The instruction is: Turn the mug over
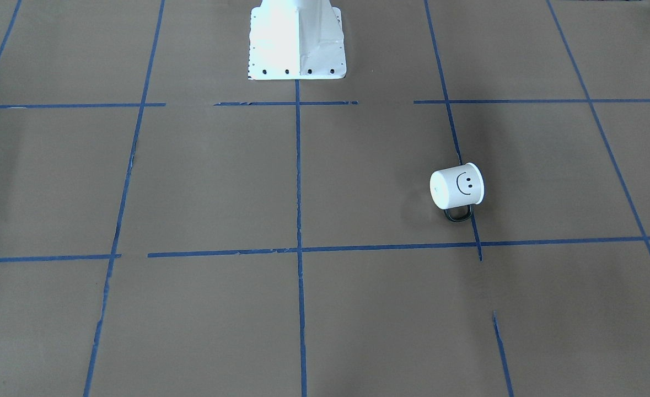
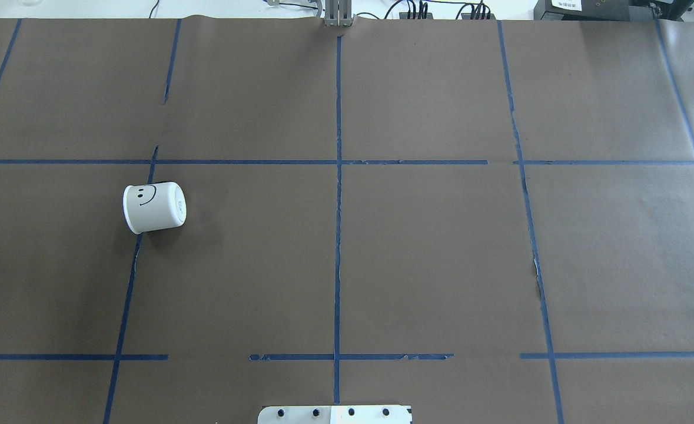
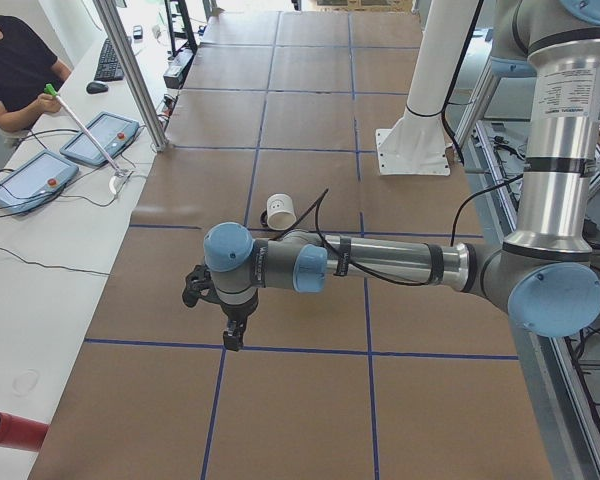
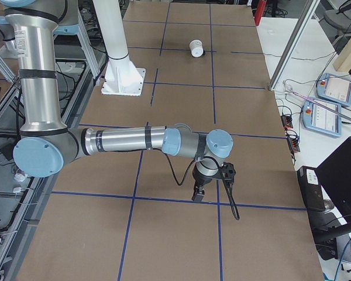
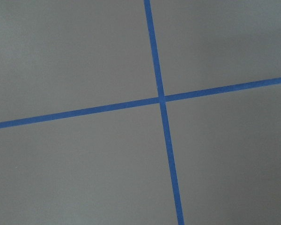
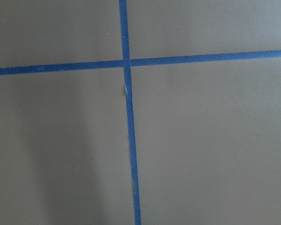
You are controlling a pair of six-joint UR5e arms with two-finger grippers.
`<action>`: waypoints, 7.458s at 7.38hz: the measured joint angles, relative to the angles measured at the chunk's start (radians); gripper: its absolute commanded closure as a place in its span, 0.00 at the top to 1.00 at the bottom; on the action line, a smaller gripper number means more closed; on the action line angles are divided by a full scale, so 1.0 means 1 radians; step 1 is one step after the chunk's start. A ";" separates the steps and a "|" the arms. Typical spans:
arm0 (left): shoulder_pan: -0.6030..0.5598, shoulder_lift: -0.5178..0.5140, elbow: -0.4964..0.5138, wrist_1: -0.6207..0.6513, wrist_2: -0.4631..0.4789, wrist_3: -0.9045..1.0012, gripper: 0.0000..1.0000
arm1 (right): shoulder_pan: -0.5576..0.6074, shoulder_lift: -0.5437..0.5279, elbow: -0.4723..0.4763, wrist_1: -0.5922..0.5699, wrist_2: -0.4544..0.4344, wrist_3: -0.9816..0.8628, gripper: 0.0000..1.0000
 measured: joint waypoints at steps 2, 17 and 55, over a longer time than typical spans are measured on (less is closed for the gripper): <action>0.024 -0.026 0.000 -0.101 -0.009 -0.045 1.00 | 0.000 0.000 0.000 0.000 0.000 0.000 1.00; 0.575 -0.032 0.319 -1.740 0.136 -1.772 1.00 | 0.000 0.000 0.000 0.000 0.000 0.000 1.00; 0.925 -0.914 0.055 0.139 0.426 -0.973 0.00 | 0.000 0.000 0.000 0.000 0.000 0.000 1.00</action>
